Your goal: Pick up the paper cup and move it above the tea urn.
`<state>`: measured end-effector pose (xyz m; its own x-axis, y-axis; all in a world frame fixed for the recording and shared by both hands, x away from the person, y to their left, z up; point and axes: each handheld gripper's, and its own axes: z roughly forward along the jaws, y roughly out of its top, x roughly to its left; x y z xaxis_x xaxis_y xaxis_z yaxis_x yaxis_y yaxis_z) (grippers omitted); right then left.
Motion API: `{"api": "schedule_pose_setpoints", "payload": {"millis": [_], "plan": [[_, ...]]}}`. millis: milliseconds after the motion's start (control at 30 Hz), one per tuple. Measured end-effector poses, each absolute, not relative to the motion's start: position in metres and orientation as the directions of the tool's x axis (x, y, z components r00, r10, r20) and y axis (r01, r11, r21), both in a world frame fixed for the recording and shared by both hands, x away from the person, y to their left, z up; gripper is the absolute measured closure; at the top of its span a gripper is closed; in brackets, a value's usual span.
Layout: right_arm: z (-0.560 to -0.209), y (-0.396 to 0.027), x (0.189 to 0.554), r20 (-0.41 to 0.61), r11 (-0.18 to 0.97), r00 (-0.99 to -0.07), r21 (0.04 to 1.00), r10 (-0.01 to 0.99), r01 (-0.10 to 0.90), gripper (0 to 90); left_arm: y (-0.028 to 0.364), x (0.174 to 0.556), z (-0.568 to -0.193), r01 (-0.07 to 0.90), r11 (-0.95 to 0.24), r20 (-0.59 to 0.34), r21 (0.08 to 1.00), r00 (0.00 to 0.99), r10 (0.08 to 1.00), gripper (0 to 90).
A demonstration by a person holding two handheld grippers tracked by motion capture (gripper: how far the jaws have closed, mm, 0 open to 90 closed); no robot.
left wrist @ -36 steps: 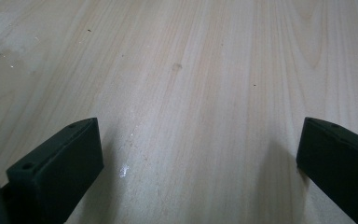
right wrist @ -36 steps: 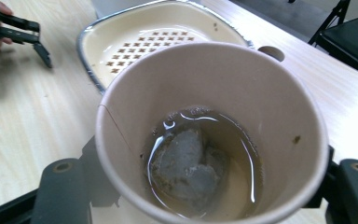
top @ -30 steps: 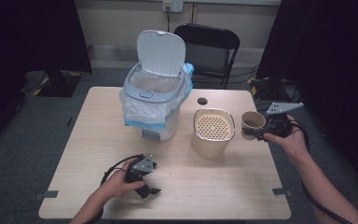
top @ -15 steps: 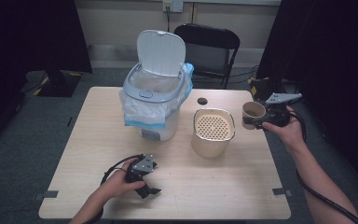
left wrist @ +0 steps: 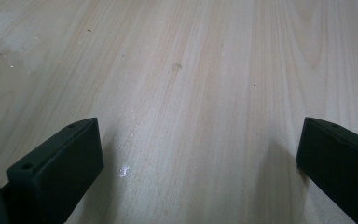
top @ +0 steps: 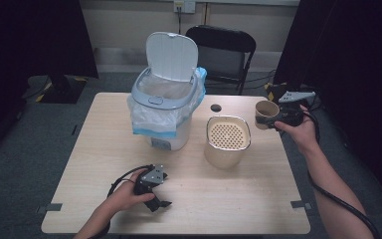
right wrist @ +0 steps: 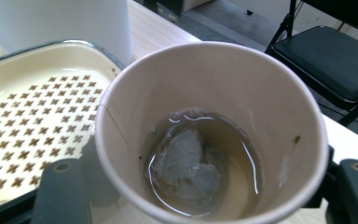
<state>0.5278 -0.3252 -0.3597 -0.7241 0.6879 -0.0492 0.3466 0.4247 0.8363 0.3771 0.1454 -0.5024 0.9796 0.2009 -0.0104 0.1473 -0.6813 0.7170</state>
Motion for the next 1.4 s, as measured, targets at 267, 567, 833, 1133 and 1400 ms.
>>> {"api": "schedule_pose_setpoints", "payload": {"millis": [267,567,833,1133,1400], "plan": [[-0.358,-0.323,0.542,-0.061,0.424,-0.721,0.842,0.691,0.335,28.2,0.145,0.377,-0.502,0.147,-0.681,-0.01,0.717,0.98,0.201,0.0],[-0.355,-0.321,0.554,-0.09,0.422,-0.701,0.849,0.708,0.317,28.2,0.145,0.377,-0.502,0.144,-0.682,-0.006,0.717,0.98,0.201,0.0],[-0.353,-0.315,0.559,-0.099,0.419,-0.698,0.855,0.709,0.305,28.2,0.145,0.377,-0.502,0.144,-0.682,-0.006,0.717,0.98,0.201,0.0],[-0.349,-0.309,0.563,-0.15,0.439,-0.704,0.863,0.694,0.249,28.2,0.146,0.377,-0.501,0.148,-0.69,-0.009,0.709,0.98,0.2,0.0],[-0.35,-0.306,0.564,-0.161,0.452,-0.705,0.857,0.691,0.247,28.3,0.146,0.377,-0.501,0.148,-0.69,-0.009,0.708,0.98,0.201,0.0]]}}
